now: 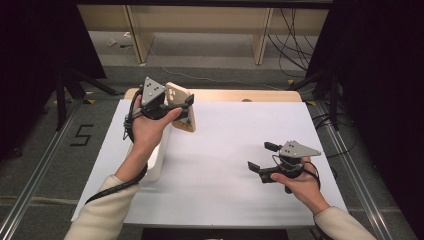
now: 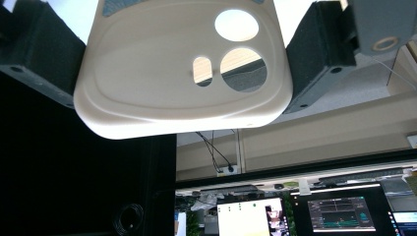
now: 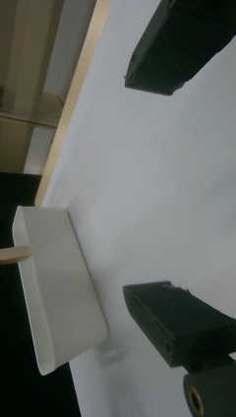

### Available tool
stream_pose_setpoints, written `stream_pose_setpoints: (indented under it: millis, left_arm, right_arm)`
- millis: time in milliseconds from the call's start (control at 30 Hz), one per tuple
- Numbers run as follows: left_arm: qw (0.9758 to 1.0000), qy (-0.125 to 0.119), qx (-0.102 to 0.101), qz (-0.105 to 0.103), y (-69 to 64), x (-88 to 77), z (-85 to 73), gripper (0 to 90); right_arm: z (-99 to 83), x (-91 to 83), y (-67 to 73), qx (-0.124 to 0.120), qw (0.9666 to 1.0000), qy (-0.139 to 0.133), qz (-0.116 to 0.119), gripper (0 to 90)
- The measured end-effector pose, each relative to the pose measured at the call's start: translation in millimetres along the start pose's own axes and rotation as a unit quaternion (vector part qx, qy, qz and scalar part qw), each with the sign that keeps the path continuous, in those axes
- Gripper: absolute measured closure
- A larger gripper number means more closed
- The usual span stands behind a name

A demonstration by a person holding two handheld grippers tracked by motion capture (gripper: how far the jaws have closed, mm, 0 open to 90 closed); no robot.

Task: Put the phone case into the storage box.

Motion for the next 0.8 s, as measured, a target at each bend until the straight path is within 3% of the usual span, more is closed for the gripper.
stream_pose_setpoints:
  millis: [800]
  left_arm:
    - [0.9997,-0.005,-0.002,0.022,15.8,-5.4,5.1,10.4]
  right_arm:
    - [-0.3,0.1,0.3,0.001,1.0,0.0,0.001,7.3]
Point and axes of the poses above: each handheld gripper's, and its own axes: x roughly forward along the jaws, z roughly out of its top, y roughly to its left, the point moved 7 cm from there along x, roughly forward along the jaws, and after that the axes turned 2 degrees about z, right-handed, at the moved point
